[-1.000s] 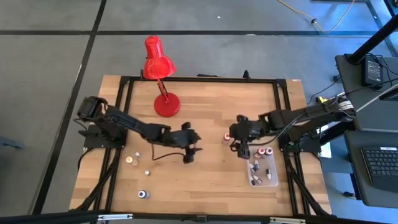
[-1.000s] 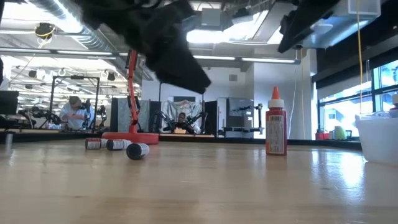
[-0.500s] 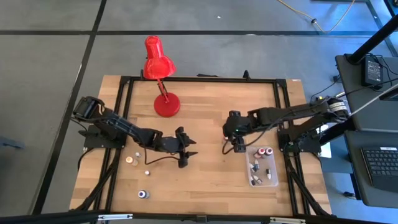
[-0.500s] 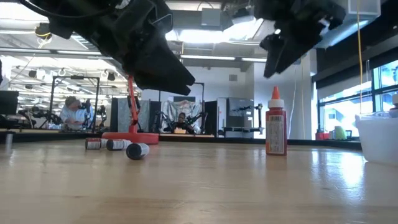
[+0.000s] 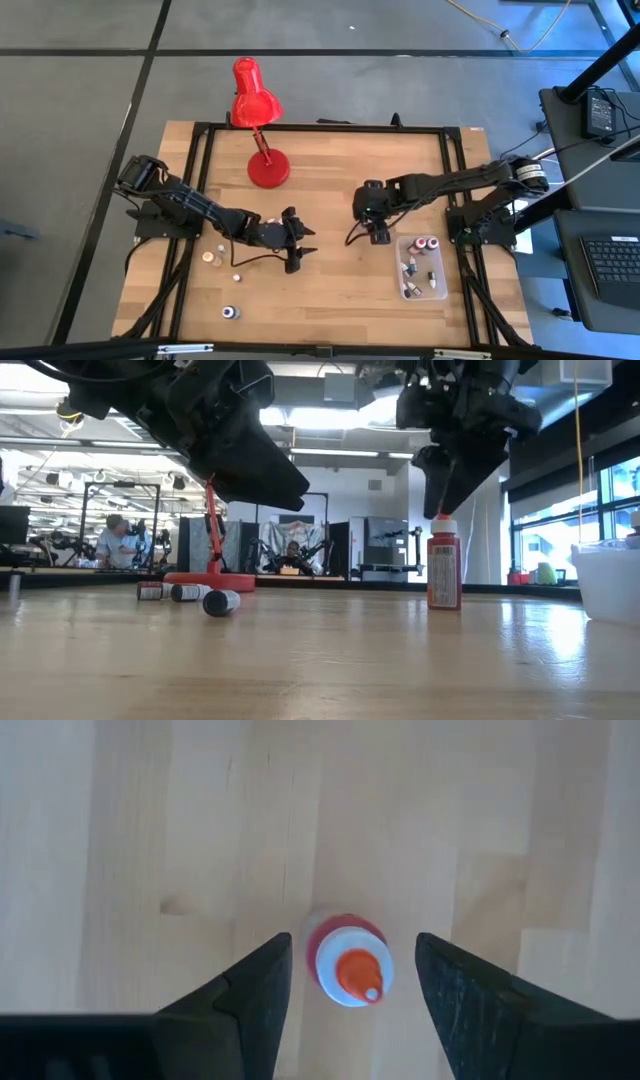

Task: Pick & Place food coloring
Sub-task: Put the big orange bottle into the transparent container, then put the big yellow bottle into the transparent container

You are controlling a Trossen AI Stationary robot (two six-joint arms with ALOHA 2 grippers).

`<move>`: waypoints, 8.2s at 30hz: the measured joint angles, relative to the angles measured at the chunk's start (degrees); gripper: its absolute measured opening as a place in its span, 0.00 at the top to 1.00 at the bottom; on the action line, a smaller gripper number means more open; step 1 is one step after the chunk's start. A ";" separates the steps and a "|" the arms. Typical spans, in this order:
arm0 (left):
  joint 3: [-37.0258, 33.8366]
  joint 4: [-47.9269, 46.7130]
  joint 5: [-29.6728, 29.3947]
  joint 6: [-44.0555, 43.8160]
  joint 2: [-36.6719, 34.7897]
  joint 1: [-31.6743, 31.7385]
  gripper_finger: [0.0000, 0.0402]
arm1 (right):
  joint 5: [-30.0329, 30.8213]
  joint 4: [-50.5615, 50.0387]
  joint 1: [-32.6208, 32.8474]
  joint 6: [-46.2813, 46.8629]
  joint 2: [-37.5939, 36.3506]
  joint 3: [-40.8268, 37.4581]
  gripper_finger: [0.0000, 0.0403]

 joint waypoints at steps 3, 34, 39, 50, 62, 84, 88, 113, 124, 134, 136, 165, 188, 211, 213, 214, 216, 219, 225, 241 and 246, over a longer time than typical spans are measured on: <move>0.00 0.00 -0.02 0.02 0.02 0.00 0.43 | -0.01 -0.12 0.00 0.17 1.78 0.00 0.46; 0.00 -0.04 -1.88 2.45 0.07 0.17 0.44 | -0.16 -10.71 2.36 3.99 2.15 6.78 0.69; 0.00 -0.07 -1.88 2.45 0.07 0.17 0.44 | -1.49 -16.20 7.32 10.39 -2.43 10.26 0.69; 0.00 -0.06 -3.01 2.45 0.07 0.17 0.44 | 7.22 -26.04 20.72 37.99 -16.84 5.11 0.69; 0.00 -0.03 -3.04 2.45 0.07 0.17 0.44 | 7.81 -24.25 25.44 48.20 -19.51 -5.28 0.69; 0.00 -0.04 -3.10 2.45 0.07 0.18 0.44 | 9.50 -13.95 25.46 46.59 -19.49 -16.91 0.63; 0.00 -0.04 -3.09 2.45 0.07 0.19 0.43 | 10.39 -13.77 25.42 46.61 -19.49 -17.90 0.60; 0.03 -0.08 -0.64 3.96 -0.77 -0.33 0.44 | 20.93 -13.02 25.42 31.85 -19.51 -4.98 0.60; 2.71 -19.76 15.57 -11.45 -14.17 -4.93 0.43 | 15.59 25.85 23.89 5.92 -19.27 -13.64 0.60; 23.86 -64.20 5.83 -40.96 -14.19 -15.45 0.43 | 15.55 42.17 19.58 -1.10 -19.27 -21.36 0.60; 25.09 -66.74 3.24 -43.01 -14.19 -16.70 0.43 | 15.55 43.27 19.02 -1.08 -19.27 -22.59 0.60; 23.02 -63.84 1.31 -43.05 -14.03 -16.96 0.27 | 15.55 48.90 18.23 -1.36 -19.27 -27.02 0.60; 22.97 -96.84 14.16 -81.60 -14.03 -16.24 0.27 | 15.55 48.82 18.23 -1.82 -19.27 -26.99 0.60; 22.60 -102.15 18.13 -99.97 -12.99 -24.22 0.27 | 15.55 48.81 18.23 -1.82 -19.27 -26.97 0.60; 22.58 -102.09 18.24 -100.26 -12.25 -24.54 0.27 | 15.55 48.82 18.23 -1.82 -19.27 -26.97 0.60; 22.58 -102.11 18.28 -100.28 -11.92 -24.72 0.27 | 15.55 48.82 18.23 -1.82 -19.27 -26.97 0.60; 22.58 -102.58 18.34 -100.30 -11.09 -24.97 0.27 | 15.55 48.82 18.23 -1.82 -19.27 -26.97 0.60; 22.56 -103.95 18.57 -100.68 -10.38 -25.06 0.27 | 15.55 48.82 18.23 -1.81 -19.27 -26.97 0.60; 22.56 -103.84 18.76 -100.82 -10.38 -25.13 0.27 | 15.55 48.82 18.23 -1.21 -19.27 -26.97 0.60; 15.33 -97.87 19.04 -104.63 -10.36 -26.91 0.27 | 15.53 48.79 18.24 -1.28 -19.27 -26.95 0.60; 13.38 -94.67 18.79 -103.44 -11.44 -26.88 0.27 | 15.55 48.79 18.25 -1.24 -19.27 -26.95 0.60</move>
